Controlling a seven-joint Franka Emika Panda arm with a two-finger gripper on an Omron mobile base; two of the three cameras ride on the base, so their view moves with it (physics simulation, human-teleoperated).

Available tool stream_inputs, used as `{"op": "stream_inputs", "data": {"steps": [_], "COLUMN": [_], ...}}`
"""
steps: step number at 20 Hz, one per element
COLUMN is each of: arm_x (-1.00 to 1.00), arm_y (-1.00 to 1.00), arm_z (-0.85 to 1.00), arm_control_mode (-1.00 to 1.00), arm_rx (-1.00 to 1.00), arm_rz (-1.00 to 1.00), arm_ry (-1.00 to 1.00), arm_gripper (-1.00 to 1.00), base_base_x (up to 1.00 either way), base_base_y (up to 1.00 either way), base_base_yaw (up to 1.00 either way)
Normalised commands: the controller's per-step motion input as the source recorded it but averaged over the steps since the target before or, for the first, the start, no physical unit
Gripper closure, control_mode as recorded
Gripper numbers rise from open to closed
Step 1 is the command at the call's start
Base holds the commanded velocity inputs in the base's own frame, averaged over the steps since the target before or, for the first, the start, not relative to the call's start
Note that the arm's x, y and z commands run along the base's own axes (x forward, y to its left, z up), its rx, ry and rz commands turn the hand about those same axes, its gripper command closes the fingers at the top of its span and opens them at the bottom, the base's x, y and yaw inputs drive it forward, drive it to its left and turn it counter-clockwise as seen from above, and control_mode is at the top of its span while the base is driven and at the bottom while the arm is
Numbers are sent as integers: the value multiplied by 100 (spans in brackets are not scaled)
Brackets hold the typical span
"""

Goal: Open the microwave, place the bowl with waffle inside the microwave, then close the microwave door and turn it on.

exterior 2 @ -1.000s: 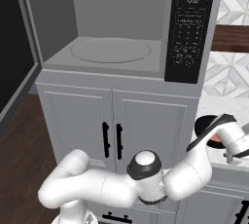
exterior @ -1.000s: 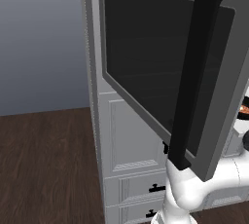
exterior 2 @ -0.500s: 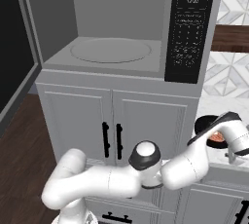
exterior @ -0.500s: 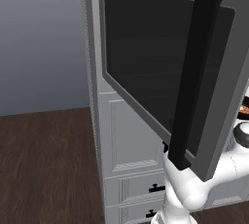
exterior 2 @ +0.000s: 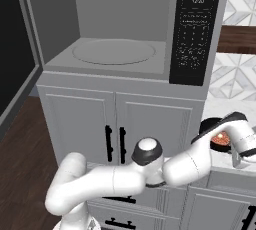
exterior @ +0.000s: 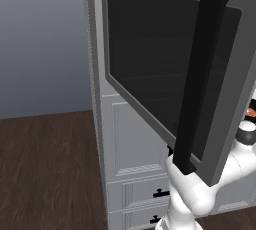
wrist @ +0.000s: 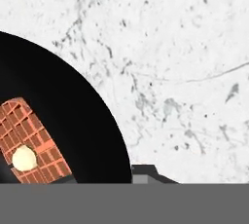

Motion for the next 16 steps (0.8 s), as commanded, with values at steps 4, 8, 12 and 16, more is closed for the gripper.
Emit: {"op": "stream_inputs", "data": {"steps": [4,8,12,16], "arm_x": [-83,-100,-100,-100], "arm_y": [-2,-18,-23,-51], "arm_z": [-9,-17,0,6], "arm_control_mode": [-100,-100,-100,-100], "arm_rx": [0,0,4,10], "arm_rz": [0,-1,0,-3], "arm_ry": [0,-1,-15,-11], "arm_gripper": [100,100,100,100], "base_base_x": [0,0,0,0], "base_base_y": [0,0,0,0], "base_base_yaw": [0,0,0,0]}}
